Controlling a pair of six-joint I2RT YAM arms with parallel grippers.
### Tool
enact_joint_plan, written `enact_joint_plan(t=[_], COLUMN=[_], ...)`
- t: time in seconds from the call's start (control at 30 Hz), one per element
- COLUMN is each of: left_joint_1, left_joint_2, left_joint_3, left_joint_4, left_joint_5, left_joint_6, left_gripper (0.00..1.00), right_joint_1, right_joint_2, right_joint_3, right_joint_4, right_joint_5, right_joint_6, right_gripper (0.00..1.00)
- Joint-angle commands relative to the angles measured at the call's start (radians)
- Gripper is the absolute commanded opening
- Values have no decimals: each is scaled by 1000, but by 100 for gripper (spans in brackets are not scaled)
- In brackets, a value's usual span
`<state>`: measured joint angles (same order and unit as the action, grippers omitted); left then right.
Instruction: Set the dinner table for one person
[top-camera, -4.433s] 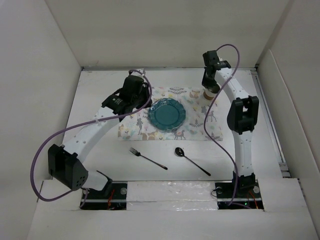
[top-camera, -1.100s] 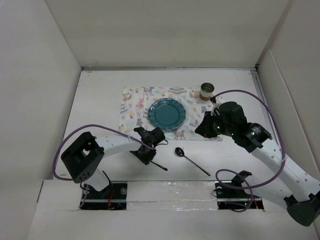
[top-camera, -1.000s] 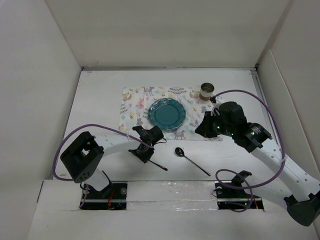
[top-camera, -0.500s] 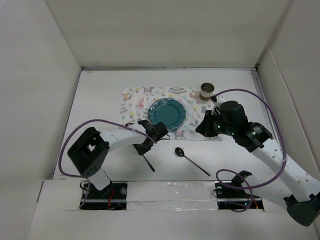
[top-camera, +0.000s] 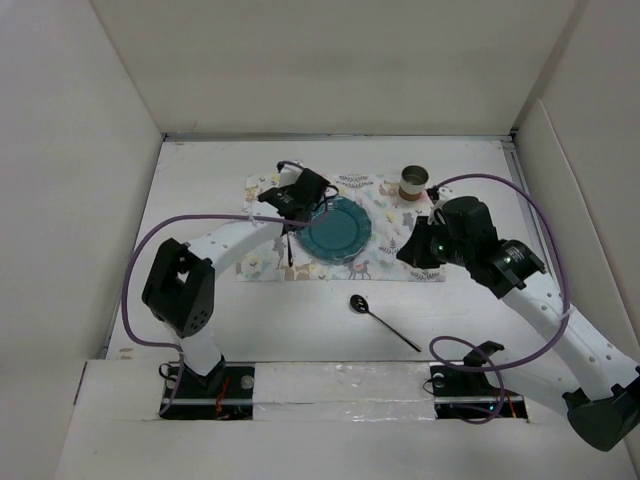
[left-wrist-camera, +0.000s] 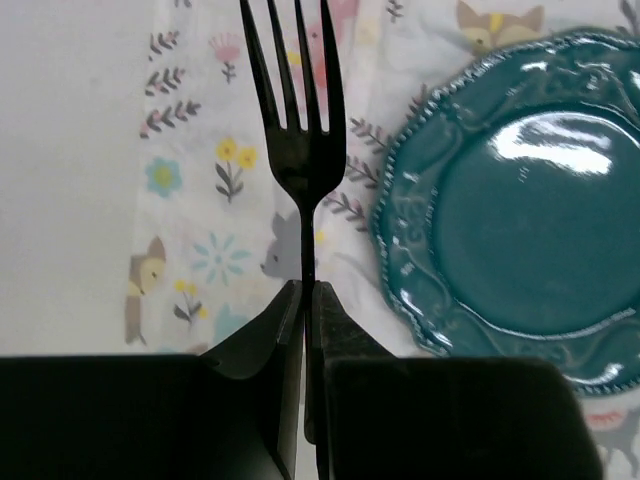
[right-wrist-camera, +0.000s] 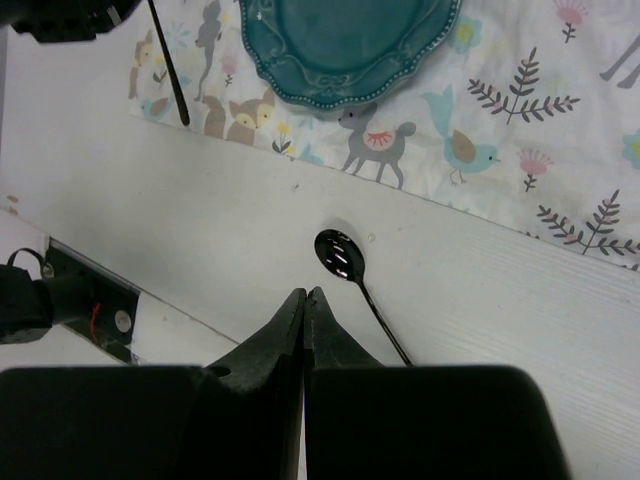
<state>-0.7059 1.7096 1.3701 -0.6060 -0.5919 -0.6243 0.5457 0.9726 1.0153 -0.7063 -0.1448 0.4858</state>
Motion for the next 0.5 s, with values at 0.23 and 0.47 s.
enact_joint_plan(t=[0.23,0.47], left_joint_1=[243,243], left_joint_2=[30,140], left_joint_3=[-5,64], left_joint_4=[270,259], left_joint_5=[245,291], left_joint_6=[487,505], left_gripper=[0,0], right_joint_1=[-73,-82], right_joint_2=[-25,-11], right_joint_3=[-3,-38], right_joint_4=[-15,-15], right_joint_5=[27,10], right_joint_6=[-16,-19], right_gripper=[3,4])
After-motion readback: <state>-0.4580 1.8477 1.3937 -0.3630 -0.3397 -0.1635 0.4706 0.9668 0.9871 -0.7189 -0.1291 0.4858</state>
